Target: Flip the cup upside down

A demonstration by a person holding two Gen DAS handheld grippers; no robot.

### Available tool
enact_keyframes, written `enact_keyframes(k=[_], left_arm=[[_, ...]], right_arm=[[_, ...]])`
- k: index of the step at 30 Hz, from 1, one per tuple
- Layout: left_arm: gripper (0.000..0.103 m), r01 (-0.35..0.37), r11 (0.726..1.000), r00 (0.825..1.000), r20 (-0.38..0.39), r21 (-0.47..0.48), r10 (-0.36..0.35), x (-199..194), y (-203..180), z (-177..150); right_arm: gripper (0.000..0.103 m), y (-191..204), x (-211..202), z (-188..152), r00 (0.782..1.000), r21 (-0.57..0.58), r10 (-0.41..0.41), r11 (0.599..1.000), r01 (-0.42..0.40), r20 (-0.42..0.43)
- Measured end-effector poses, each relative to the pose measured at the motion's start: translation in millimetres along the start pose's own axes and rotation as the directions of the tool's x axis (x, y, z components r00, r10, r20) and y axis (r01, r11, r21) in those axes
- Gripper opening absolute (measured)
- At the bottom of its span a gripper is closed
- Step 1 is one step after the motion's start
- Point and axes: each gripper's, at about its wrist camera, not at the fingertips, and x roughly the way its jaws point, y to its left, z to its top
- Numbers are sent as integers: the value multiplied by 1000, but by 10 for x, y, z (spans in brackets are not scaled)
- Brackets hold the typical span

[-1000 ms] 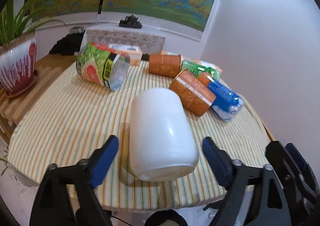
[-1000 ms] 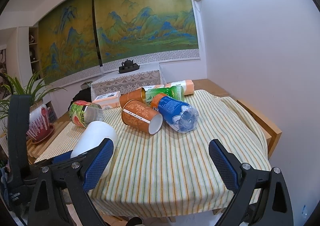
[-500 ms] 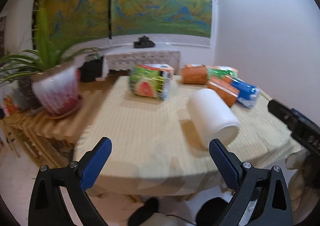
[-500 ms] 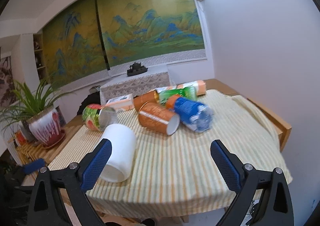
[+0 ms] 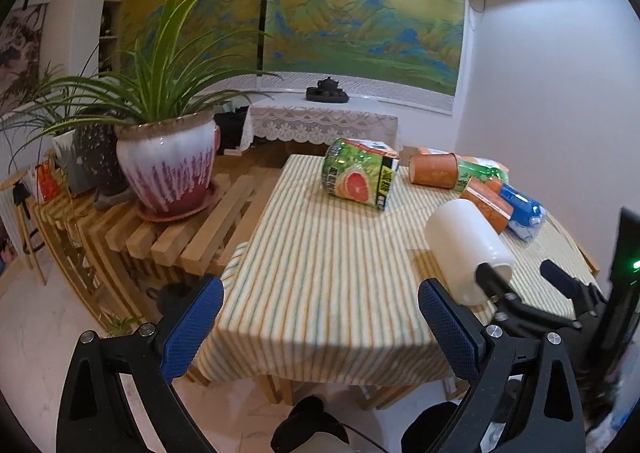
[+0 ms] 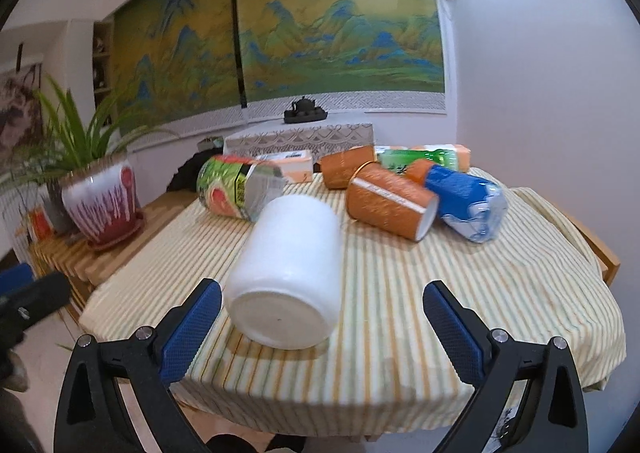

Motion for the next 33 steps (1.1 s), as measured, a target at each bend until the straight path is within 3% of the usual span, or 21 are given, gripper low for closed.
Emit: enact_keyframes(k=[11, 14, 18, 25, 33], left_arm=[[100, -15, 1000, 1000, -2, -19, 15, 43, 65, 10], [100, -13, 1000, 1000, -7, -12, 12, 74, 37, 8], [100, -8, 1000, 1000, -12, -10, 8, 100, 14, 3], [100, -3, 1000, 1000, -18, -8, 3, 127, 4, 1], [100, 26, 1000, 999, -24, -8, -26, 165, -48, -1]], right_arm=[[99, 173, 255, -110, 998, -66, -54, 996, 52, -24], [92, 180, 262, -119, 998, -70, -53, 996, 51, -24], [70, 180, 288, -145, 998, -76, -47, 996, 44, -39], [70, 110, 214, -131, 998, -65, -47, 997, 44, -36], [70, 17, 1, 46, 997, -105, -66, 992, 69, 31]])
